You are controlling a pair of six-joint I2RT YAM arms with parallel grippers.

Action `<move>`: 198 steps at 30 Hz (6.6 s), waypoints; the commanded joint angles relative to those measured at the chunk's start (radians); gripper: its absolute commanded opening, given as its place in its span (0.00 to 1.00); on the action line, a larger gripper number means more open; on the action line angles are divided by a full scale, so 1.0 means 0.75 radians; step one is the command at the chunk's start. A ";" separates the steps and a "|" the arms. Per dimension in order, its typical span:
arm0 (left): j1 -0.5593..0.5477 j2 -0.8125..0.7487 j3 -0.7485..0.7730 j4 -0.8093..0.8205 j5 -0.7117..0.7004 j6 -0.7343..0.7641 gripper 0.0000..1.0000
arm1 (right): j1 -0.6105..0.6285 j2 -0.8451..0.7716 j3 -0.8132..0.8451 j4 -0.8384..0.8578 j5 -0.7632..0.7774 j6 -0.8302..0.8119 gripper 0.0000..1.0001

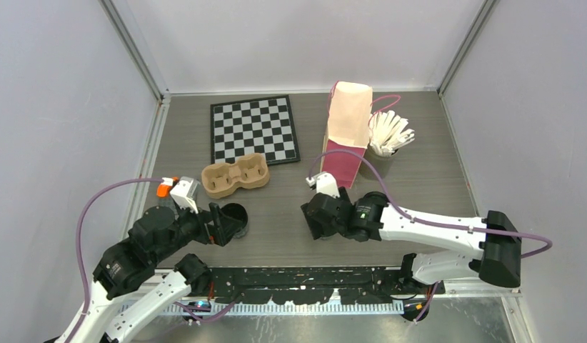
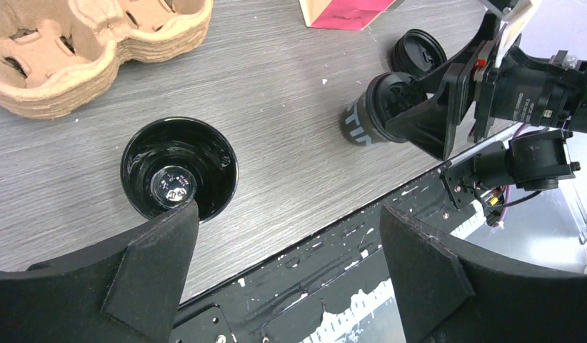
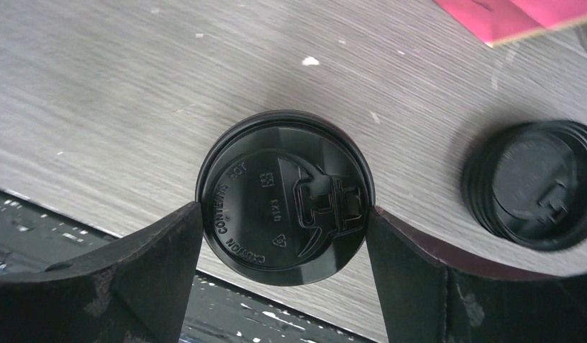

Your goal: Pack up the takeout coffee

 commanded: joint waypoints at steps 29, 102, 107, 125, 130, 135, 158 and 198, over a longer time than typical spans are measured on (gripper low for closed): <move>-0.005 -0.007 -0.004 0.022 -0.018 0.010 1.00 | -0.283 -0.249 -0.121 -0.211 0.098 0.270 0.83; -0.005 0.959 0.022 0.154 -0.298 -0.010 0.37 | -0.339 -0.463 -0.217 0.222 -0.289 0.184 0.87; -0.005 0.983 0.018 0.191 -0.299 -0.008 0.23 | -0.338 -0.462 -0.189 0.164 -0.279 0.144 0.87; -0.005 0.952 0.165 -0.043 -0.222 -0.011 0.02 | -0.339 -0.491 -0.177 0.138 -0.233 0.120 0.87; -0.005 0.932 0.159 -0.073 -0.215 -0.001 0.00 | -0.338 -0.487 -0.170 0.134 -0.243 0.136 0.87; -0.005 0.902 0.220 -0.120 -0.188 0.016 0.00 | -0.338 -0.514 -0.200 0.161 -0.242 0.153 0.87; -0.007 0.971 0.718 -0.217 -0.003 0.264 0.00 | -0.338 -0.640 -0.235 0.051 -0.168 0.261 0.92; -0.742 1.526 0.344 0.470 -0.374 0.181 0.04 | -0.913 -0.493 -0.148 -0.267 0.209 0.394 0.81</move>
